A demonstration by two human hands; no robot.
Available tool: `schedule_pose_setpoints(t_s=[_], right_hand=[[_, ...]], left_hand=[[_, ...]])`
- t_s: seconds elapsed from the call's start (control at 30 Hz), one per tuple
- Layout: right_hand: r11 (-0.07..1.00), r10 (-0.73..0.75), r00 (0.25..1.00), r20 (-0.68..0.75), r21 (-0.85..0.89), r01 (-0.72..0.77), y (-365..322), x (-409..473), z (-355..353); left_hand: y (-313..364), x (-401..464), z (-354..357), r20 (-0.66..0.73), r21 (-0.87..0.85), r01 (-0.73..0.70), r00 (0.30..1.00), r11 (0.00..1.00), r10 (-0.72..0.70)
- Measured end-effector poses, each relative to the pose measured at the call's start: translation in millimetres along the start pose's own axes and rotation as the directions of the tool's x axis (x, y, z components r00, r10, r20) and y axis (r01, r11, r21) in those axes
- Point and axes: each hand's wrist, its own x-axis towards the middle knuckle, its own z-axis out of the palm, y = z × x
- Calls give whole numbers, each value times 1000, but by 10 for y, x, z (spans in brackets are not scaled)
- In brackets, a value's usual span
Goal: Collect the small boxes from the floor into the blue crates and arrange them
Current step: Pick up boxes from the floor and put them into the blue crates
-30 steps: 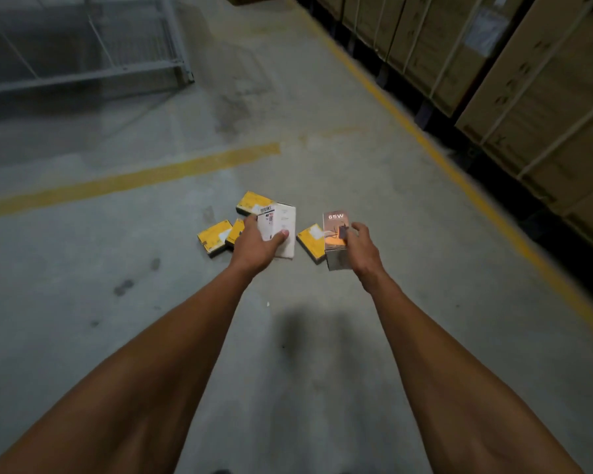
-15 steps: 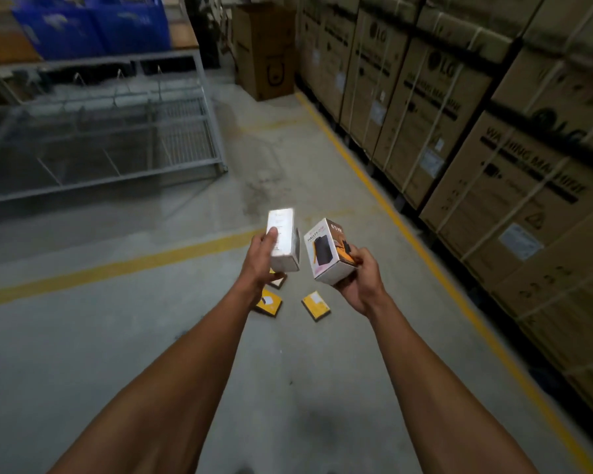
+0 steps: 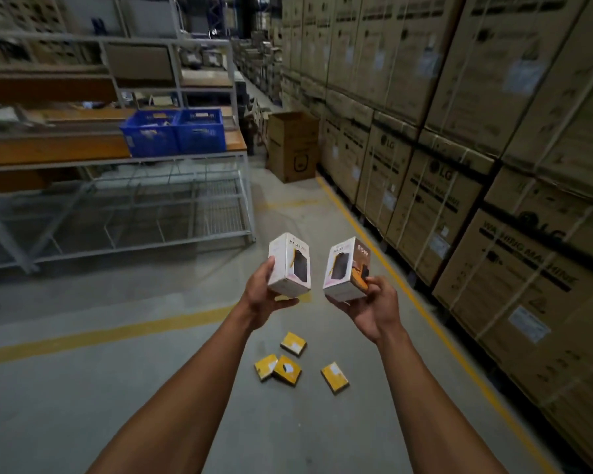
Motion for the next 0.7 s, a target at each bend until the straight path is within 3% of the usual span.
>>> schedule_pose_setpoints(t_s=[0.3,0.5,0.7], right_hand=[[992,-126,988,94,6,126,214,381,838],[992,-123,991,45,6,123,551,720,997],[996,-88,996,6,-34,88,709,1300,1161]], left_hand=[[632,177,-641,122,43,-102,988,994,96],[741,365,-1036,187,87,-108,978,990,90],[819,884,-1449,103,-45,-107,988,993,111]])
